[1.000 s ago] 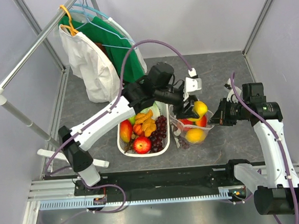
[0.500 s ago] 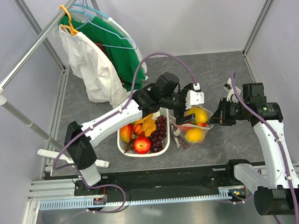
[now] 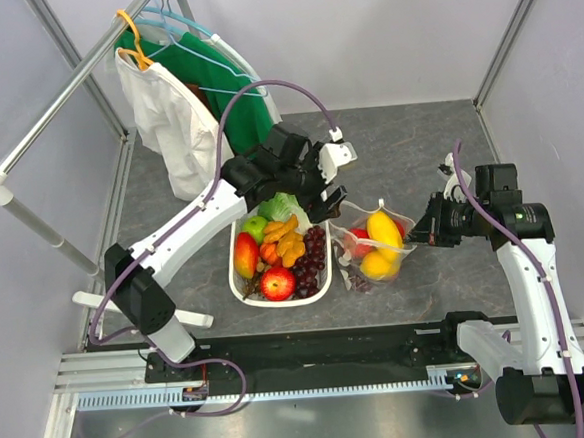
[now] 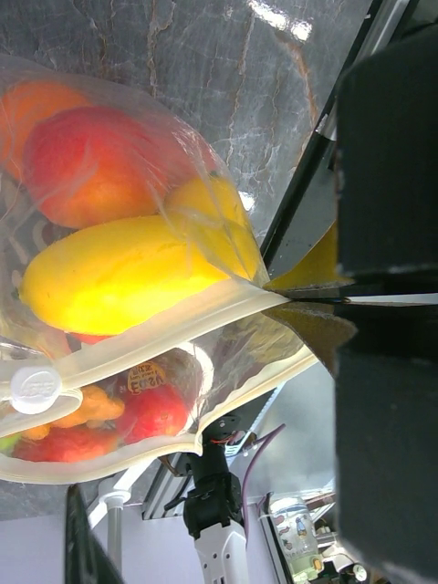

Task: Place the food in the zip-top bag and seal the zipper
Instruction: Adjust the zipper food storage bag at the center of the board.

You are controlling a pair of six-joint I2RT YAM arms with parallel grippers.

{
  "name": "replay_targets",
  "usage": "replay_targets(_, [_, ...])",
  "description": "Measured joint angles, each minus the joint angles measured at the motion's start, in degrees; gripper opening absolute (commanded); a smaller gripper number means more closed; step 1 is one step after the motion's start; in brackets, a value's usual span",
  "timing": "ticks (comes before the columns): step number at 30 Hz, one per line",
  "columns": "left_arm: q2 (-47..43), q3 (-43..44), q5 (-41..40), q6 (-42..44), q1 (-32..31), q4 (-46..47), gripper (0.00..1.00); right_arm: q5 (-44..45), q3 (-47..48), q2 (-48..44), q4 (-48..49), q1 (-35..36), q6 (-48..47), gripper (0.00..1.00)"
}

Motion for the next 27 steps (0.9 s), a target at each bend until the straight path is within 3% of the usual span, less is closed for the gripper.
replay_targets(4, [1.4,0.0,-0.2,-2.9,-0.9,-2.1,0.79,0.0,0.0,0.0,0.0,0.0,0.0,0.0])
replay_targets(7, [3.7,1.1,-1.3,-4.7,-1.1,-3.3,0.64,0.0,0.0,-0.2,0.0,0.0,0.0,0.0])
replay_targets(11, [8.2,5.0,-0.7,-7.0,-1.1,-5.3,0.02,-0.2,0.0,-0.6,-0.1,0.0,0.1,0.0])
replay_targets(17, [15.4,19.9,7.9,-10.1,-1.6,-11.9,0.02,-4.1,-0.1,-2.5,1.6,0.0,4.8,0.0])
replay_targets(21, [17.7,31.3,13.1,-12.1,-4.2,-13.8,0.02,-6.8,-0.5,-7.2,9.2,0.0,13.4,0.0])
replay_targets(27, [17.6,32.0,18.8,-13.5,-7.3,-14.1,0.02,-6.4,-6.6,-11.7,15.7,0.0,20.3,0.0])
